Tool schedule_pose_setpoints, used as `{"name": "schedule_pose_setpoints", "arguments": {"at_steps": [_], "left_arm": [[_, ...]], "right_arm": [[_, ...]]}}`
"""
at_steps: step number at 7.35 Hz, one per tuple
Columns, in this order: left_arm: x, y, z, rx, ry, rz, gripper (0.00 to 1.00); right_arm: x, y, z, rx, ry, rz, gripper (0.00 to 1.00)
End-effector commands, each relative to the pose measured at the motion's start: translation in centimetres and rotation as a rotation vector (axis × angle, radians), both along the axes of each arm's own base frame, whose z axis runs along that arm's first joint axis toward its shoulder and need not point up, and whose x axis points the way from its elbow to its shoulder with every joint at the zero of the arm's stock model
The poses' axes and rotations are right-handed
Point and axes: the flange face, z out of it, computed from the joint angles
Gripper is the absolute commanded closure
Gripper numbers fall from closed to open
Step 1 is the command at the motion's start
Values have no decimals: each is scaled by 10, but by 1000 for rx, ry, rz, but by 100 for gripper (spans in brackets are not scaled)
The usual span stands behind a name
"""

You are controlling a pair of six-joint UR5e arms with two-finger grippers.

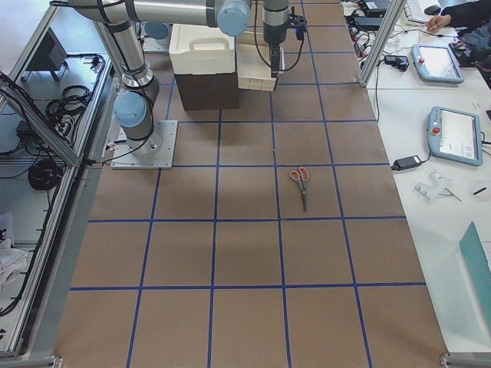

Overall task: Put scissors in drawer and close it
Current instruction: 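Move the right gripper over the grey-and-orange scissors and lower it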

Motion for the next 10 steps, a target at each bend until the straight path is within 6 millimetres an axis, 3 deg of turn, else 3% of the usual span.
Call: {"name": "schedule_pose_setpoints", "arguments": {"at_steps": [1, 2, 4, 6, 7, 9, 10], "left_arm": [[0, 0, 0, 0, 0, 0, 0], [0, 0, 0, 0, 0, 0, 0], [0, 0, 0, 0, 0, 0, 0], [0, 1, 1, -1, 0, 0, 0], [0, 1, 1, -1, -2, 0, 0], [0, 1, 1, -3, -2, 0, 0], [0, 1, 1, -3, -2, 0, 0]], "right_arm": [[-39, -16, -18, 34, 10, 221, 0], [-56, -18, -21, 43, 12, 315, 0], [-120, -24, -38, 69, -3, 550, 0], [-142, -47, -88, 137, -59, 897, 0], [-171, -51, -93, 111, -32, 996, 0], [-187, -71, -123, 105, -12, 1016, 0], [-196, -79, -145, 112, -28, 1138, 0]]}}
